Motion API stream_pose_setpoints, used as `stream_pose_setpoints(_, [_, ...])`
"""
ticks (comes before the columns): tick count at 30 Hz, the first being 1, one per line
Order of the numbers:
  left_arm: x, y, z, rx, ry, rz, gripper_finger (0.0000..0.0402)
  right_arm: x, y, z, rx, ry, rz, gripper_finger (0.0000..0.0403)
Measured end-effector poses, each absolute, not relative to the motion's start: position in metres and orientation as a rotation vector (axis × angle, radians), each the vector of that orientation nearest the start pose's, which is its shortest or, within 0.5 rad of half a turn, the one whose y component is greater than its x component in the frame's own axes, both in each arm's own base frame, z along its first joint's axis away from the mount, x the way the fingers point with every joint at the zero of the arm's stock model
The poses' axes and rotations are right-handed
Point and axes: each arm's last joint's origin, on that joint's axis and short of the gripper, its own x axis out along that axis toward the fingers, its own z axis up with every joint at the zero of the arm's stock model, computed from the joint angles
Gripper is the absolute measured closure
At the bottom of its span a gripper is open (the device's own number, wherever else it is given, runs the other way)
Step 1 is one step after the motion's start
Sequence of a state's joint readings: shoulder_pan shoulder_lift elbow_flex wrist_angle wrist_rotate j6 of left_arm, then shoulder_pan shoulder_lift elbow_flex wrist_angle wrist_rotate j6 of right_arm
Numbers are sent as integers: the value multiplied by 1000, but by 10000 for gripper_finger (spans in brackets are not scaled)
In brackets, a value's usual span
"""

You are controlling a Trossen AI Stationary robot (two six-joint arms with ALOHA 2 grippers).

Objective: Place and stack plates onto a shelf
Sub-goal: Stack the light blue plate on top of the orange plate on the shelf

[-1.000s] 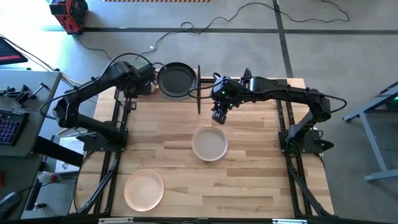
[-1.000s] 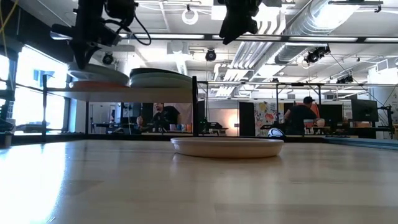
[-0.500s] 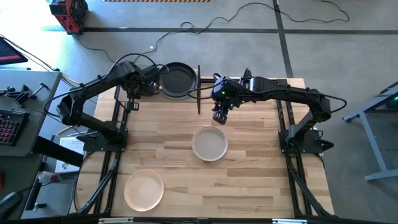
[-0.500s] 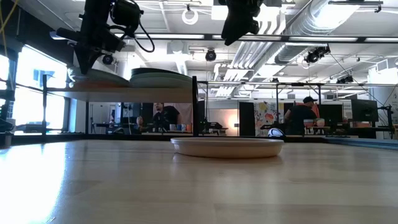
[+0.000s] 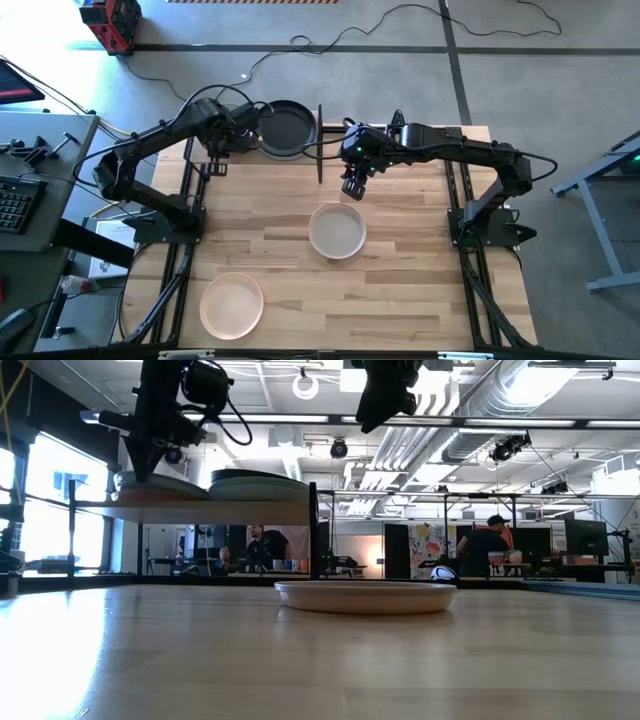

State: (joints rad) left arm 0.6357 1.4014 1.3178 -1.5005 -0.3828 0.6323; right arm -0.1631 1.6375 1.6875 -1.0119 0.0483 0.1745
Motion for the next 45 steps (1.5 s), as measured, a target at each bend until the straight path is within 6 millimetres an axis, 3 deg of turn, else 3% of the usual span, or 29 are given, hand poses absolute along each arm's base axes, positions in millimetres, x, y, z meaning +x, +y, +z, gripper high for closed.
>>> stream_pose_setpoints(7, [173, 141, 308, 241, 1794, 242, 386, 330, -56, 360, 216, 943, -278, 268])
stream_pose_setpoints(14, [173, 141, 308, 234, 1789, 236, 355, 330, -56, 360, 216, 944, -278, 268])
stream_pose_setpoints(22, [170, 140, 309, 187, 1822, 346, 329, 330, -56, 360, 216, 943, -278, 268])
stream_pose_setpoints(37, [162, 133, 317, 114, 1772, 399, 361, 330, -56, 360, 220, 943, -280, 268])
stream_pose_setpoints(45, [155, 121, 330, -1, 1558, 352, 378, 330, -56, 360, 222, 943, -281, 268])
